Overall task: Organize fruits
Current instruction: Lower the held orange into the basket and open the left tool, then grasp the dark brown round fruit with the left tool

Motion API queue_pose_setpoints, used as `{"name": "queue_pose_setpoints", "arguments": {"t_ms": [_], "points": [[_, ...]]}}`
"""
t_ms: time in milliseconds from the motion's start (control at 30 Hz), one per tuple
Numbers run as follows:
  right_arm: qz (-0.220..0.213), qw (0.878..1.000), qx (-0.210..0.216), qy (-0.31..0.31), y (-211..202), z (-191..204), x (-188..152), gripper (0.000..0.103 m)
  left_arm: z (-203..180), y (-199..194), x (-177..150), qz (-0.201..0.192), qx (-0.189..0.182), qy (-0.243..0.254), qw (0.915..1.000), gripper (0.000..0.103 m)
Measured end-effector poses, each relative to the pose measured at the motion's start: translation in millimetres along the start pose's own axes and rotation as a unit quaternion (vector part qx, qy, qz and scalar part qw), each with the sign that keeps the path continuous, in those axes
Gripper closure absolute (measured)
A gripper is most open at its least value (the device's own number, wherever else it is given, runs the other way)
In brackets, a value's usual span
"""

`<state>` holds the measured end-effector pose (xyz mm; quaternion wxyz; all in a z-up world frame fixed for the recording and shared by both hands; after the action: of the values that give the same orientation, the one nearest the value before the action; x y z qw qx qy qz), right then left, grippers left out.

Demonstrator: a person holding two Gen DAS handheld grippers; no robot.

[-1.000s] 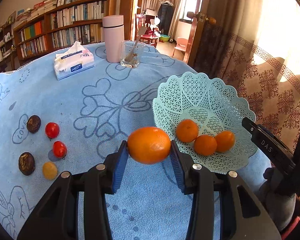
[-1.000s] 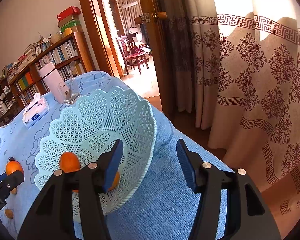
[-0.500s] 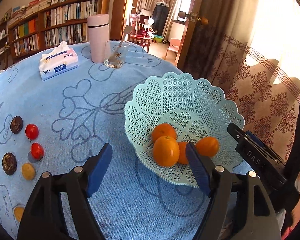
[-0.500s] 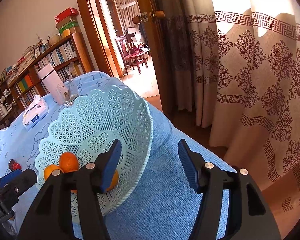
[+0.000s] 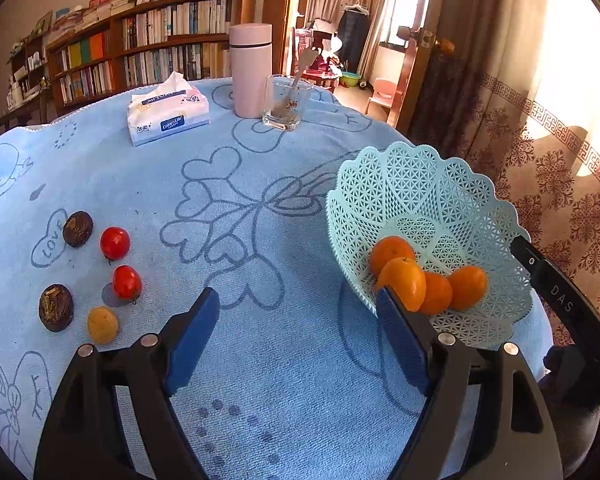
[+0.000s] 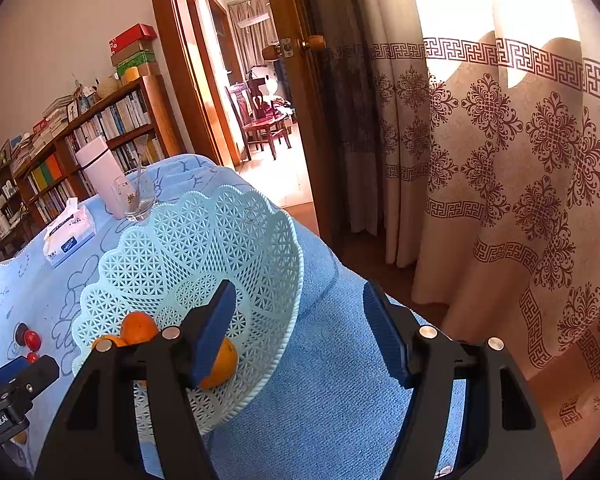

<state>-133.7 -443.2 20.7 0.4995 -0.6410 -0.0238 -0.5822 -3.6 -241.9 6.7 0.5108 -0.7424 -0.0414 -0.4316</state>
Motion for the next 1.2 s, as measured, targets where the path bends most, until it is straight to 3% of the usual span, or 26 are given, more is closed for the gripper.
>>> {"name": "queue_pose_setpoints", "arguments": {"t_ms": [367,567,1200], "points": [[-0.088,0.991,0.025,-0.096,-52.9,54.9,1.8,0.021,29.7,-8.9,-3.1,-0.01,0.027,-0.02,0.9994,0.023],[-0.068,0.988,0.065,-0.12,-58.8,80.3,-11.3,0.021,47.9,-14.1,-4.2,-0.016,0.04,-0.034,0.9985,0.023],[-0.013,0.971,0.127,-0.202,-58.1,136.3,-61.6,0.021,140.2,-27.2,-12.8,-0.02,0.109,-0.102,0.9886,0.023]]}}
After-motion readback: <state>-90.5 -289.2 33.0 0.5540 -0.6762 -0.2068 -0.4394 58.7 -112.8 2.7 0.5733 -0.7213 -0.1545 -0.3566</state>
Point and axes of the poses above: each gripper's, at about its wrist camera, not at the fingertips, and y roughly the way its jaws point, z to its left, x to its top, the point moved 7 cm from there along y, roughly the way its jaws point, and after that the axes turned 1 degree about z, right-handed, at the moved point
